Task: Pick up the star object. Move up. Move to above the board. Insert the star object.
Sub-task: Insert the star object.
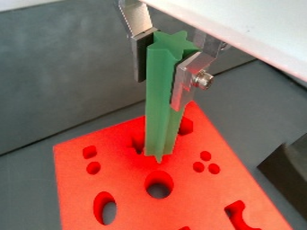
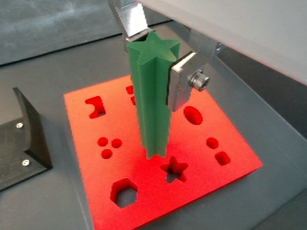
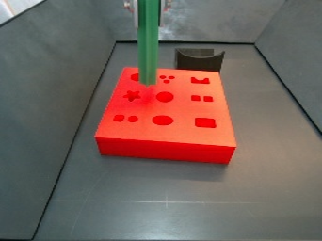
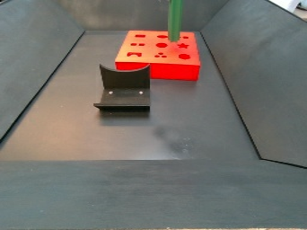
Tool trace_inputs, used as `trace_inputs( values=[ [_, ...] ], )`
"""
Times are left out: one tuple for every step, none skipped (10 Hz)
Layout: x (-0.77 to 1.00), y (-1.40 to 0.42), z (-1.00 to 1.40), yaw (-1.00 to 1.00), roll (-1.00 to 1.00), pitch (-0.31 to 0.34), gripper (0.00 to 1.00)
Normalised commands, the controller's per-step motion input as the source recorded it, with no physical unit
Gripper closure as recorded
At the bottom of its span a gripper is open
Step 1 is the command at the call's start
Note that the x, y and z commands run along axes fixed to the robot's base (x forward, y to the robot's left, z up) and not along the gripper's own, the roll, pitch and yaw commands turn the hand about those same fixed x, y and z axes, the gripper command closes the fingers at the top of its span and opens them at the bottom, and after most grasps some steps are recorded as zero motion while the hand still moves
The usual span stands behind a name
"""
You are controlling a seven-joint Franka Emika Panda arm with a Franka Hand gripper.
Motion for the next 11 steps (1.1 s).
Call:
trace_inputs(
  values=[
    [-0.10, -0.09, -0.41, 0.03, 0.05, -0.019, 1.00],
    [-0.07, -0.01, -0.17, 0.01, 0.00, -0.054, 1.00],
    [-0.17, -0.09, 0.00, 0.00, 0.00, -0.120, 1.00],
    [-0.31, -0.23, 0.01, 0.00, 0.01, -0.129, 1.00],
    [-0.36, -0.20, 0.08, 0.00, 0.02, -0.113, 1.00],
    [0.00, 0.00, 0.00, 0.00, 0.00, -0.039, 1.00],
    [-0.11, 0.00, -0.03, 0.00, 0.00, -0.073, 1.00],
    [-0.30, 0.00, -0.07, 0.11, 0.00, -0.107, 1.00],
    [-0.15, 0.00, -0.10, 0.17, 0.00, -0.067, 1.00],
    [-0.05, 0.00, -0.03, 0.05, 0.00, -0.053, 1.00],
    [-0.16, -0.08, 0.00, 0.00, 0.00, -0.091, 1.00]
  ],
)
